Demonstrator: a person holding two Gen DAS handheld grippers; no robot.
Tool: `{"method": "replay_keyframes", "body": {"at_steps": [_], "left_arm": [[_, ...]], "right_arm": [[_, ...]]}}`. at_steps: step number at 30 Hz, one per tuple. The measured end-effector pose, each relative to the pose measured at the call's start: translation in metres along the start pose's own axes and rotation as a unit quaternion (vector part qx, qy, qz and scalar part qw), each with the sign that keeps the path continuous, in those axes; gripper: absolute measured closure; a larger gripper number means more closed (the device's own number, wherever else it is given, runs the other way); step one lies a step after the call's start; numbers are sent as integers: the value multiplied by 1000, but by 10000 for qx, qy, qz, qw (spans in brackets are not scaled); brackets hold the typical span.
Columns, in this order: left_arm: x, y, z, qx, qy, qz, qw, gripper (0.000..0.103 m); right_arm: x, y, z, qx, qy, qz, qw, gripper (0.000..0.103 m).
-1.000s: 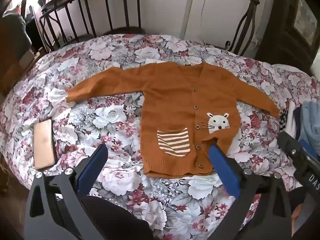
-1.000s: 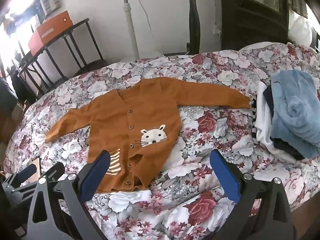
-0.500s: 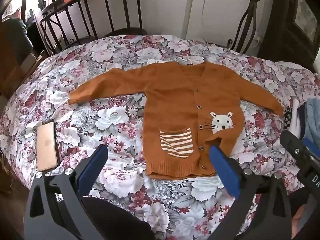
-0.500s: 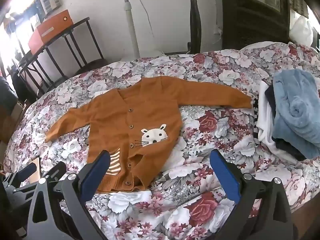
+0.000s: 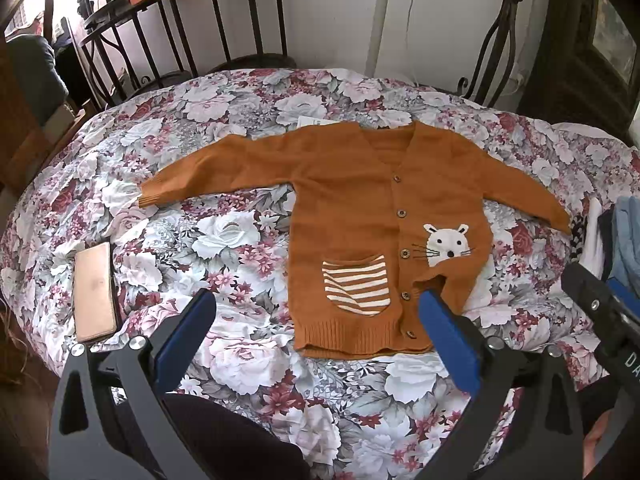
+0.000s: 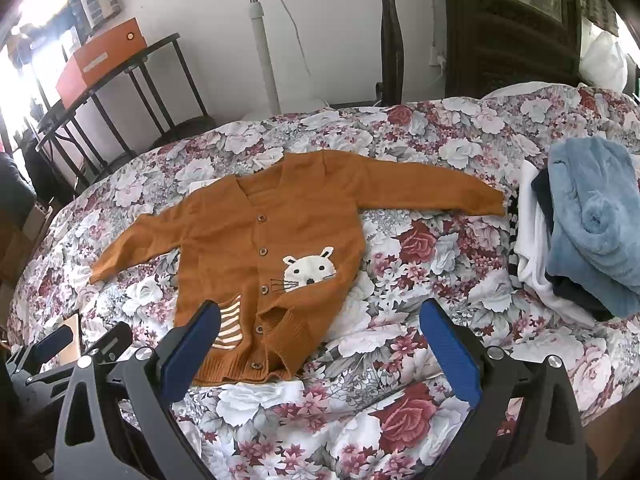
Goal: Fold small clothes
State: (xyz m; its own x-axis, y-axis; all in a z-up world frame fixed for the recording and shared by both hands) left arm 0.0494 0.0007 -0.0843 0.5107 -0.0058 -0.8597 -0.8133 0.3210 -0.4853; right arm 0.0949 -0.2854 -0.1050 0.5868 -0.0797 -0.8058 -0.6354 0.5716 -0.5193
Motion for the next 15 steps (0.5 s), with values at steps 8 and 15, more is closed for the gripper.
{"method": "replay_keyframes", "body": {"at_steps": [8,15], "left_arm": [[0,0,0,6,-8,2,10000,5],[0,0,1,7,-8,7,10000,4]], "right_arm": [[0,0,0,-8,-1,-6,10000,3],[1,1,0,4,0,0,10000,3]]}}
Point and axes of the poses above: each gripper's, at about its wrist camera, not at the fingertips, and x roughly the way its jaws point, z to its left, y to its underside, the point moved 9 cm from there along x, roughly the way its jaws point, and after that the axes turned 14 degrees about x, right-handed, at the moved point
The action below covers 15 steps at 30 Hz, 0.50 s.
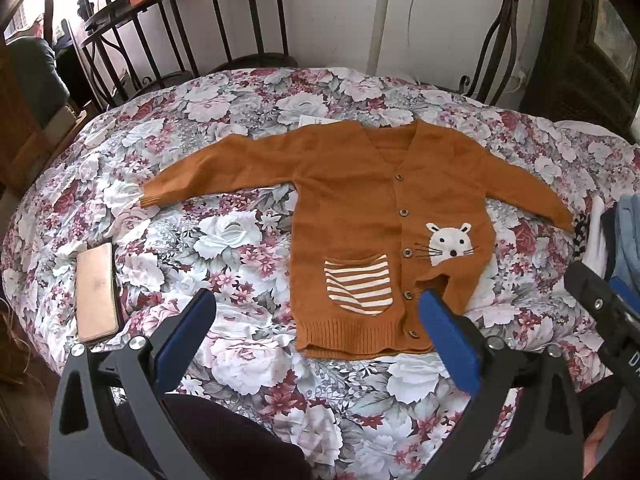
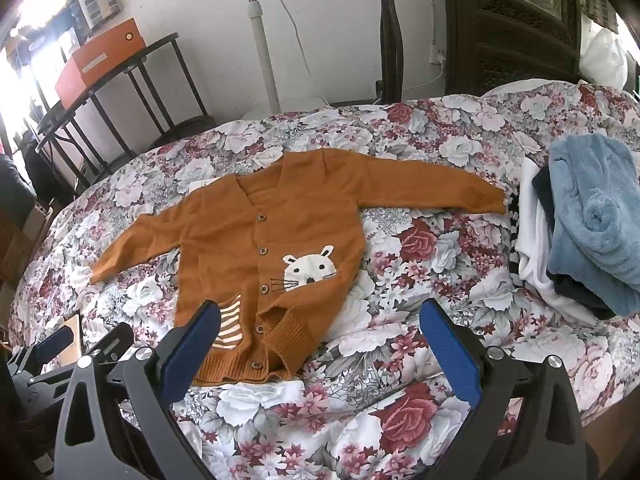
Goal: Fold small clothes
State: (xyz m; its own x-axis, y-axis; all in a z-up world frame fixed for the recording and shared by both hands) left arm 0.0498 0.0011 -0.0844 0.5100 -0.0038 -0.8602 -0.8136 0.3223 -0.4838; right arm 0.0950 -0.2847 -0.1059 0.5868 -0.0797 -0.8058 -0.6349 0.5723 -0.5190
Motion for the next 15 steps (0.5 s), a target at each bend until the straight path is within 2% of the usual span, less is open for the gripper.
{"method": "replay_keyframes", "body": {"at_steps": [15], "left_arm": [[0,0,-1,14,-18,9,10000,5]], "right_arm": [[1,0,-1,5,-8,16,10000,3]]}}
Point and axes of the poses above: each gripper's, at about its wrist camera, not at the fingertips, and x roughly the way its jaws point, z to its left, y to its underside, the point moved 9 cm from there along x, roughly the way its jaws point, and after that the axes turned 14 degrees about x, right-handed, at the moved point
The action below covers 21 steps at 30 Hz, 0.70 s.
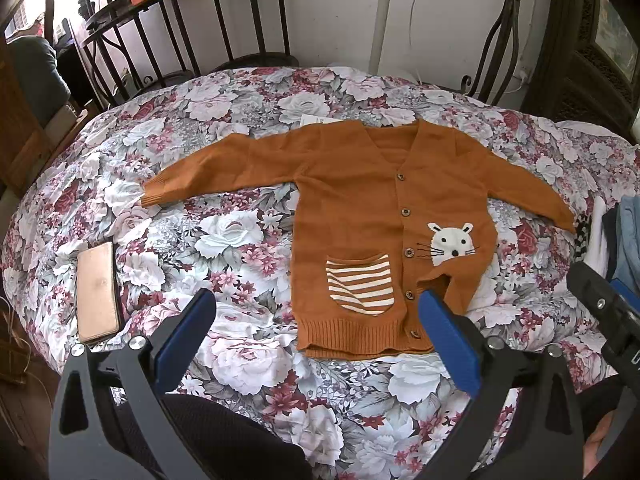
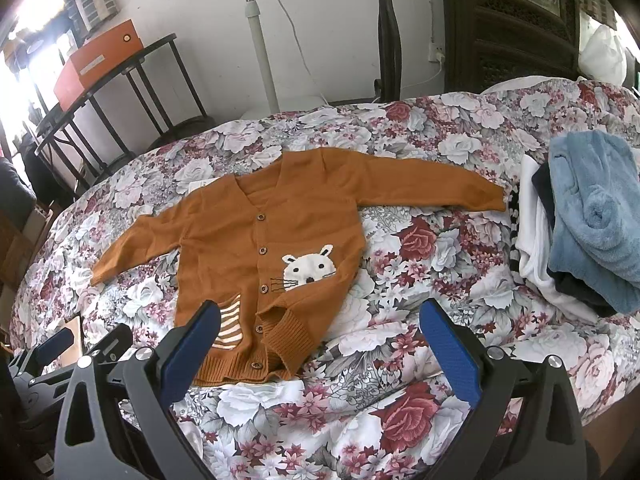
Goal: Fold small clothes
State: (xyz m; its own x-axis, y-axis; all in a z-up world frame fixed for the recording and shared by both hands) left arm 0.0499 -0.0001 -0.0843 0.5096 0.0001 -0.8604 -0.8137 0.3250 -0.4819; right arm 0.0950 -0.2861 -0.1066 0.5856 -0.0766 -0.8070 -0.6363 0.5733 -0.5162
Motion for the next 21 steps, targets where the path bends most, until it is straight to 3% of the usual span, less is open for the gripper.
{"method": "replay_keyframes", "body": {"at_steps": [21], "left_arm": [[0,0,-2,10,-11,14,10000,5]], "right_arm": [[1,0,-1,8,-8,22,10000,3]]}}
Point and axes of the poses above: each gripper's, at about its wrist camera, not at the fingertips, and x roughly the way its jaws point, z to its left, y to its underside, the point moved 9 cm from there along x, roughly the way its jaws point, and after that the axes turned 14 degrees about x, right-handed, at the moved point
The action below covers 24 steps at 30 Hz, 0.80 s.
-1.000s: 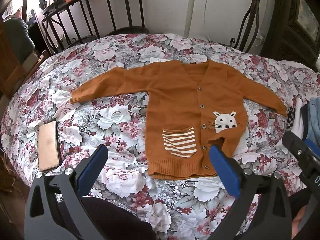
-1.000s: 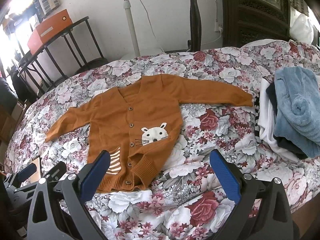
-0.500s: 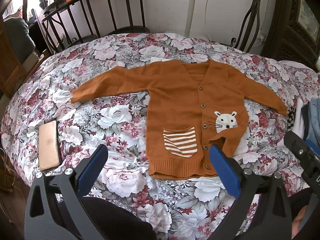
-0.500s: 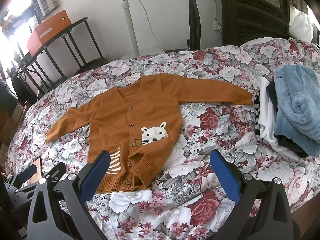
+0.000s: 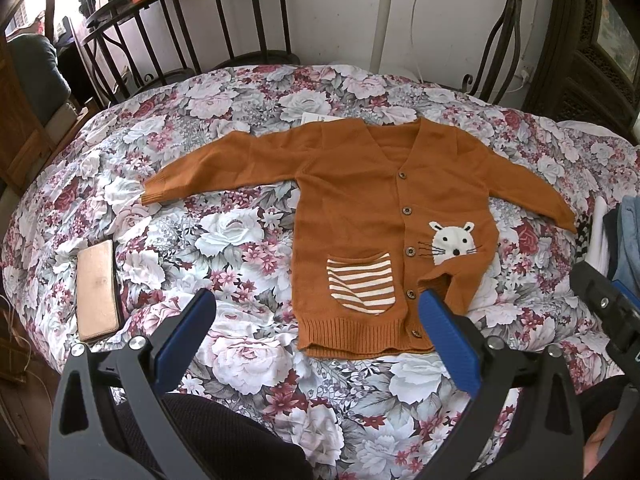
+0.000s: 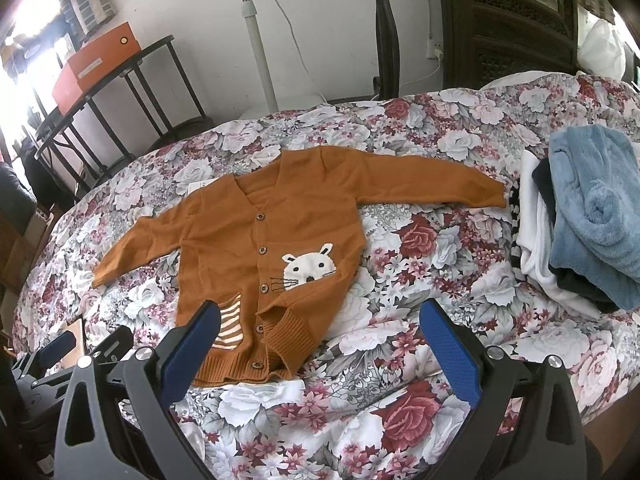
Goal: Fold small clothes
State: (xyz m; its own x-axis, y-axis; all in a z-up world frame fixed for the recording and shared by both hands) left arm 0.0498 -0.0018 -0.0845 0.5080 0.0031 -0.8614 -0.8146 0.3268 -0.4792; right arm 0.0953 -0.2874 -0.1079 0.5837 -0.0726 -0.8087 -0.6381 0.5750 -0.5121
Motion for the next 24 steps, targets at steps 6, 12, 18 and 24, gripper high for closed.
{"method": "replay_keyframes", "body": {"at_steps": [6,12,18,24], "left_arm": [[0,0,1,2,-4,2,10000,4],[0,0,0,4,-6,5,10000,4],[0,0,0,8,-10,7,10000,4],[1,2,6,58,-143,17,9999,4]], "right_arm": [[0,0,-1,13,-6,2,10000,3],[1,0,-1,14,-11,9,10000,3],[1,0,-2,27,-16,17,10000,3],[3,-1,-5,30,16,32,10000,3]]}}
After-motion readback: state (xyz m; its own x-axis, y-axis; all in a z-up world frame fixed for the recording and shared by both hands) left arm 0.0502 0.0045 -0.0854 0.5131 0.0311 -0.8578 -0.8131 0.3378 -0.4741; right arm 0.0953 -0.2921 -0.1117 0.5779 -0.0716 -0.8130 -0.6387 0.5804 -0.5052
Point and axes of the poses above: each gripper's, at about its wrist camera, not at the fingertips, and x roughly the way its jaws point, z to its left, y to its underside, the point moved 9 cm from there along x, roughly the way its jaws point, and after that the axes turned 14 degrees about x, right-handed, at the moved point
